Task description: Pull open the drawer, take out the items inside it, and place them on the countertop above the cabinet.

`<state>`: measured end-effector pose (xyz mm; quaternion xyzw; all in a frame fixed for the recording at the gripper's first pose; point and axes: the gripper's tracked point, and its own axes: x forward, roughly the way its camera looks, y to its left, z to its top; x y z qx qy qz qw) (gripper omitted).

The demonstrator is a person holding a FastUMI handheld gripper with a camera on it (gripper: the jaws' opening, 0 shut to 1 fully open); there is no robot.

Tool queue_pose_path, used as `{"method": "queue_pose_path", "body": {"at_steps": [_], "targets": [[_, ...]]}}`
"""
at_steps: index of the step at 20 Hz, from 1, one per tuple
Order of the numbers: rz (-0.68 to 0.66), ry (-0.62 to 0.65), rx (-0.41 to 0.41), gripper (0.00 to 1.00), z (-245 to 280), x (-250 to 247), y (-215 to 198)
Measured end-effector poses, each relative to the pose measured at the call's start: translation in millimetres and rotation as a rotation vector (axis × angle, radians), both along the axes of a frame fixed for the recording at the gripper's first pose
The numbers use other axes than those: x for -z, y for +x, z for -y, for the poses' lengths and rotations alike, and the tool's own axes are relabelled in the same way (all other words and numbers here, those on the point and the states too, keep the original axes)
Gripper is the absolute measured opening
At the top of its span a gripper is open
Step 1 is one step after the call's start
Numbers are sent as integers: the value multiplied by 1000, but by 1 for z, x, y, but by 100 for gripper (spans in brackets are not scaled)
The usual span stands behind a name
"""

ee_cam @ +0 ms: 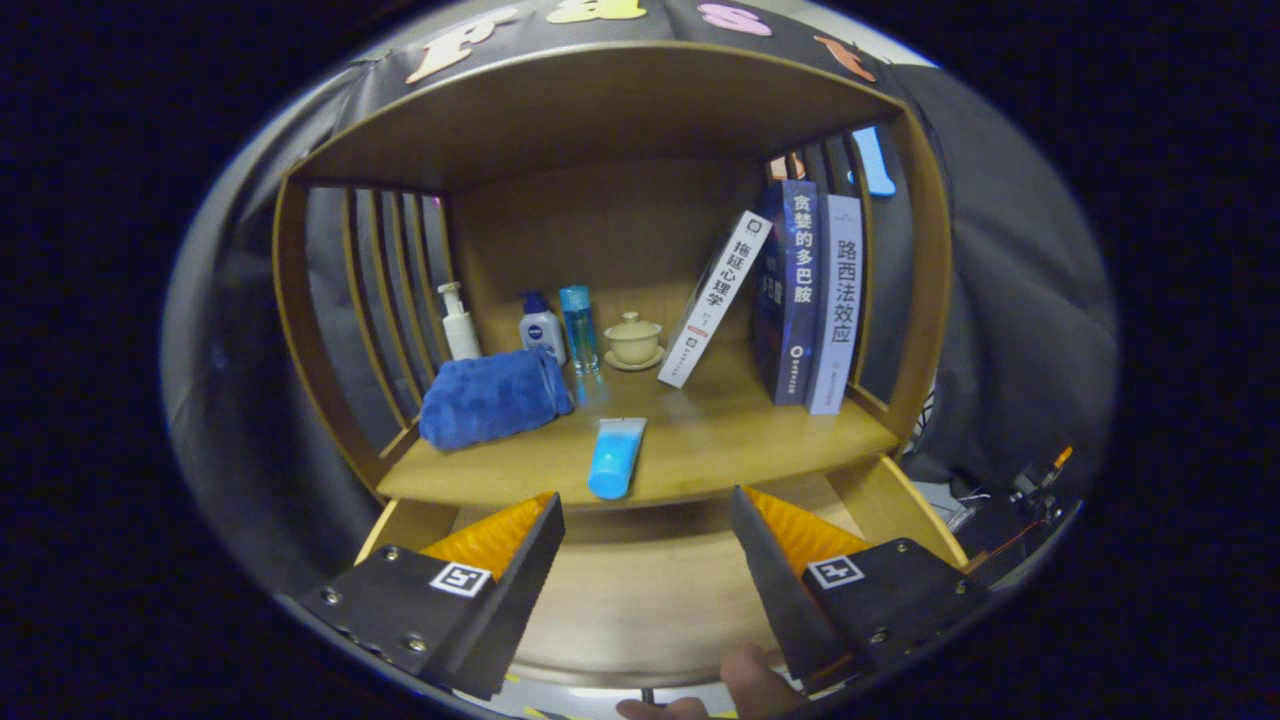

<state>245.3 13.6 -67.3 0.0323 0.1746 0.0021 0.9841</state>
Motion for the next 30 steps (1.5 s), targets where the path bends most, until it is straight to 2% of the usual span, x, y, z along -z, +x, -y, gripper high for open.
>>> {"method": "queue_pose_path", "body": {"at_steps": [8, 14, 20, 30], "targets": [[62, 67, -35, 99, 18, -18, -87], [129, 4, -30, 99, 33, 9, -131], [263, -109, -50, 99, 20, 45, -144], [249, -100, -63, 99, 12, 127, -154]]}}
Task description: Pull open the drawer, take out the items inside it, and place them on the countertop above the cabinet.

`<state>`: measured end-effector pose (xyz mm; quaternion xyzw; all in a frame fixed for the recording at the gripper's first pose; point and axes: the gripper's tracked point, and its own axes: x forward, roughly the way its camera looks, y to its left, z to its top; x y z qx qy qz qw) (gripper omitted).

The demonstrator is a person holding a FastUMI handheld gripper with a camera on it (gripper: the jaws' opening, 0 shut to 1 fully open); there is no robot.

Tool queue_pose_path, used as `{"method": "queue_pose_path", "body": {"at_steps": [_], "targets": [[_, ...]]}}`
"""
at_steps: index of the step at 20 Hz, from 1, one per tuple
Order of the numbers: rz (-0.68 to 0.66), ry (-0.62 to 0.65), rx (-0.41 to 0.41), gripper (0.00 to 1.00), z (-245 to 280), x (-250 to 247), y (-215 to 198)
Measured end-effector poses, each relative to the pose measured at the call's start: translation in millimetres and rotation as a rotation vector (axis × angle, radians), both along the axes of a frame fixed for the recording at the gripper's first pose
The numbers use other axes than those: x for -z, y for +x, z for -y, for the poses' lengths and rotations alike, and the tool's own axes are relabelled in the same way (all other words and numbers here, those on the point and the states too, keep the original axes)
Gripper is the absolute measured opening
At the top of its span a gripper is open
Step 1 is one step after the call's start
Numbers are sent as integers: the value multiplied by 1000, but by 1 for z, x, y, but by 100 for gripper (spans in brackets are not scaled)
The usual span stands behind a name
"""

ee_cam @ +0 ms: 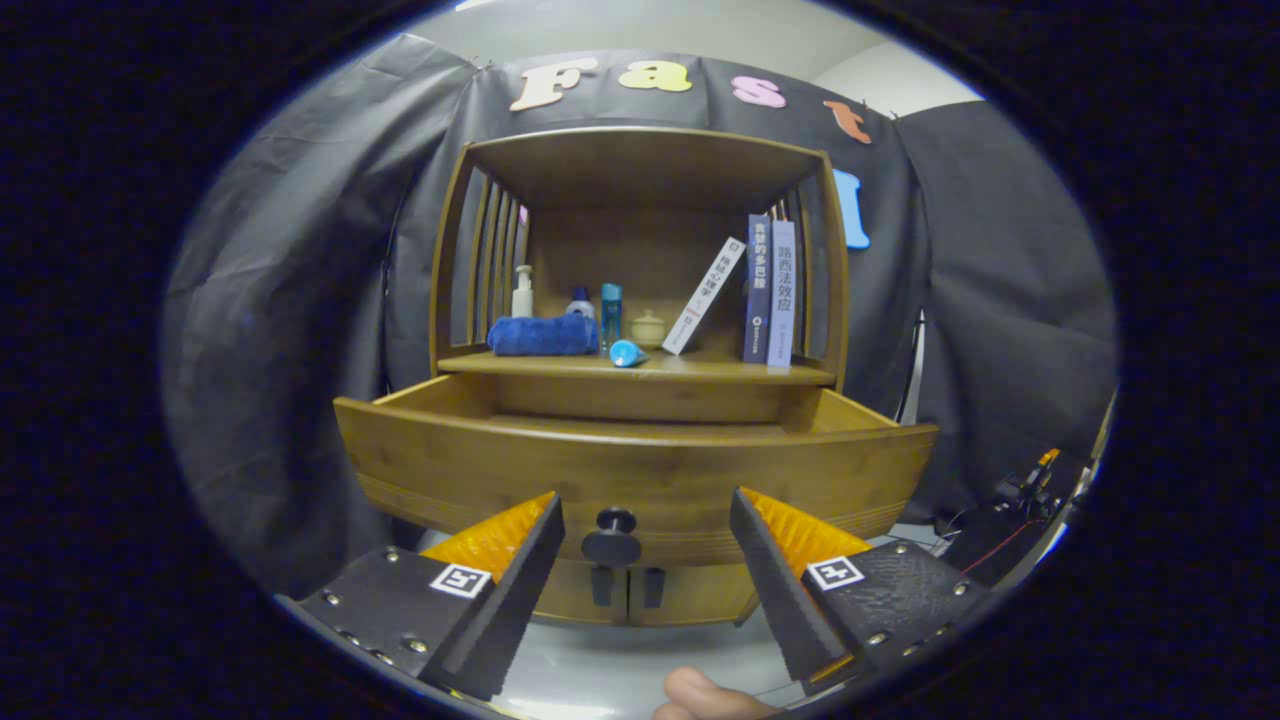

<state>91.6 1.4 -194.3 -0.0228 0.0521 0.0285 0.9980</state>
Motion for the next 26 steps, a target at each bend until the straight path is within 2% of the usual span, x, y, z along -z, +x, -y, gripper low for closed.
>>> {"method": "queue_pose_path", "body": {"at_steps": [4, 8, 13, 16, 18, 24, 25, 26], "targets": [[-19, 44, -27, 99, -9, 12, 9], [-46, 23, -16, 99, -8, 28, 26], [-65, 58, -14, 99, -15, 36, 37], [-36, 87, -17, 99, -20, 28, 49], [-11, 68, 25, 99, -18, 28, 58], [69, 23, 0, 99, -29, 27, 96], [118, 29, 0, 98, -28, 20, 102], [101, 25, -3, 100, -30, 27, 111]]}}
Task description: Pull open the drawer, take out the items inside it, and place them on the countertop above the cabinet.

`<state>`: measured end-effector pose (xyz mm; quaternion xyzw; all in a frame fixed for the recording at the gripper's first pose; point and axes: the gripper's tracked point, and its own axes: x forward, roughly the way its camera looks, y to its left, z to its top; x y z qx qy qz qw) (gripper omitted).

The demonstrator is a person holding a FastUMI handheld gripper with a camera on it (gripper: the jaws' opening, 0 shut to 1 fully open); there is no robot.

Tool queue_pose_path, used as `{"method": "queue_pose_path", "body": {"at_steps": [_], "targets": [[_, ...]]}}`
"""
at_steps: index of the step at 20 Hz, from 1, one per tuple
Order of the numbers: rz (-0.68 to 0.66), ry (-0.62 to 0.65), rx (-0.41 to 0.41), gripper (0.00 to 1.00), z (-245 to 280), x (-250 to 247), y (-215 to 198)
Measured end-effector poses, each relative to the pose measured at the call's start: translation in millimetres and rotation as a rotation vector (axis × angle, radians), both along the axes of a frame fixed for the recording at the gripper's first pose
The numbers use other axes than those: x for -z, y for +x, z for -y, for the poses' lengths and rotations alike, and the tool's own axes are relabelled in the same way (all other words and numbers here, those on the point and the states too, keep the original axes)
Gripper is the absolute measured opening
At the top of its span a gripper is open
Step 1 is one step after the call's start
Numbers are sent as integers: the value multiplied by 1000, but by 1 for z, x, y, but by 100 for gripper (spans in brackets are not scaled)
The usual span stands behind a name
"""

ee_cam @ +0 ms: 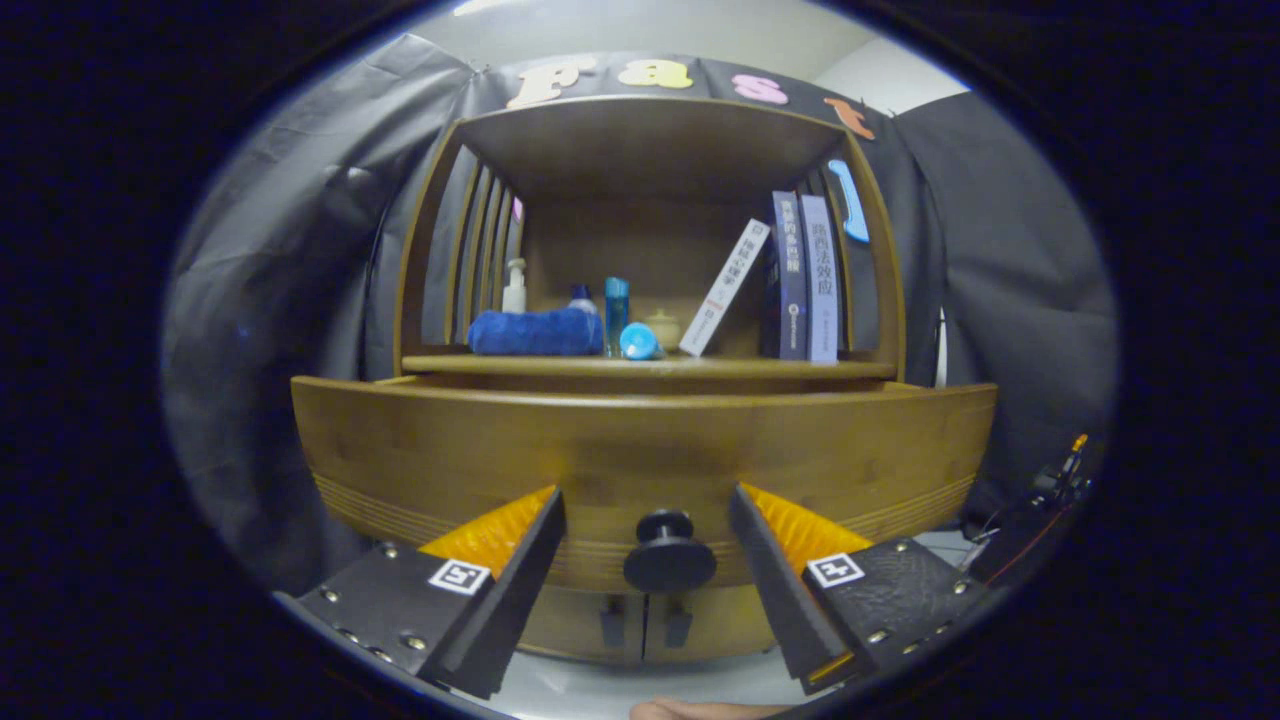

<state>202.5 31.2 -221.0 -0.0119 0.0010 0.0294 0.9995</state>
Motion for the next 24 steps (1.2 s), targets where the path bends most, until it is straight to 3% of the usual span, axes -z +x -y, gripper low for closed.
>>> {"method": "queue_pose_path", "body": {"at_steps": [10, 24], "targets": [[131, -115, 3, 99, -9, 3, 65], [162, -99, -2, 99, -15, 2, 105]]}}
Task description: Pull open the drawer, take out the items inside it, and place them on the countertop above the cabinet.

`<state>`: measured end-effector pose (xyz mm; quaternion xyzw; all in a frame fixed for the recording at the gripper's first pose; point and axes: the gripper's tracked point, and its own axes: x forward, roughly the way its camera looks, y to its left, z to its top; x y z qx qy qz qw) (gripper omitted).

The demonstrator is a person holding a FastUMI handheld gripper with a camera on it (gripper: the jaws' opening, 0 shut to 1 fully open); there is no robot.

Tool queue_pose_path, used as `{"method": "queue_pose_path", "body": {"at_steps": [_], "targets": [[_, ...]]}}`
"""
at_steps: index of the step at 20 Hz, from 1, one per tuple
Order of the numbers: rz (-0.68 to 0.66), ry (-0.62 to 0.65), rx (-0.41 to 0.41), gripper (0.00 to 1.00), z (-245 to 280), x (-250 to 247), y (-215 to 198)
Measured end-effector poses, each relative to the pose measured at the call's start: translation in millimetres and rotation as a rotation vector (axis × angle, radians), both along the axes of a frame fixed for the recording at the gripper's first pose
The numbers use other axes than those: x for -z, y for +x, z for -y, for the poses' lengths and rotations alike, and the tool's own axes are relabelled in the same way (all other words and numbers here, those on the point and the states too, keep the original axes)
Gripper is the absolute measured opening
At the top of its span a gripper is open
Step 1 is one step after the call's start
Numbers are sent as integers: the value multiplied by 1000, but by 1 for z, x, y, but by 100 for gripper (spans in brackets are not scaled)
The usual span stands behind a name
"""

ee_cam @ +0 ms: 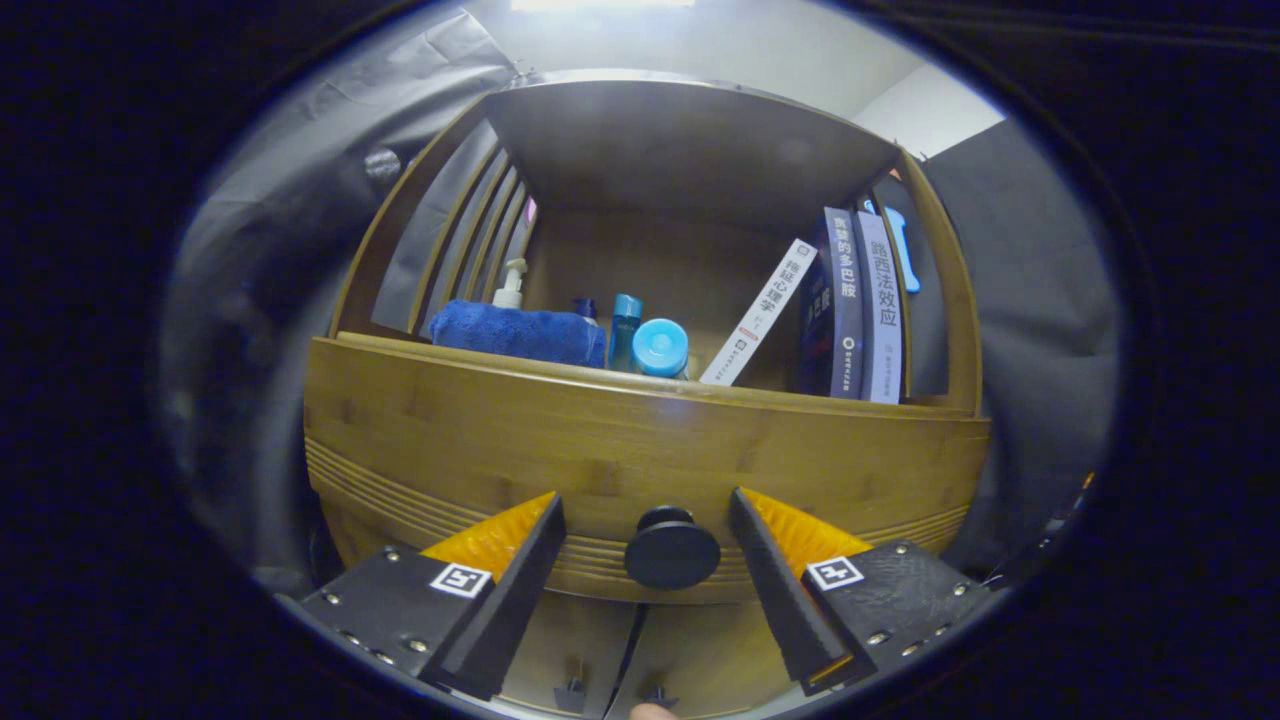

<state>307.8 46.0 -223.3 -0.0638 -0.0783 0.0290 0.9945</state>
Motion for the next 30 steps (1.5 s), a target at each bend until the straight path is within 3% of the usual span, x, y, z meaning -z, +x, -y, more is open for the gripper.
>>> {"method": "queue_pose_path", "body": {"at_steps": [6, 12, 18, 24, 30], "targets": [[-28, -7, 3, 99, 0, 1, 0], [-199, -44, -26, 99, -6, 40, -23], [-383, 73, -31, 99, -6, 63, -95], [-416, 112, 45, 99, 23, 57, -171], [-423, 114, 37, 99, 33, 26, -233]]}}
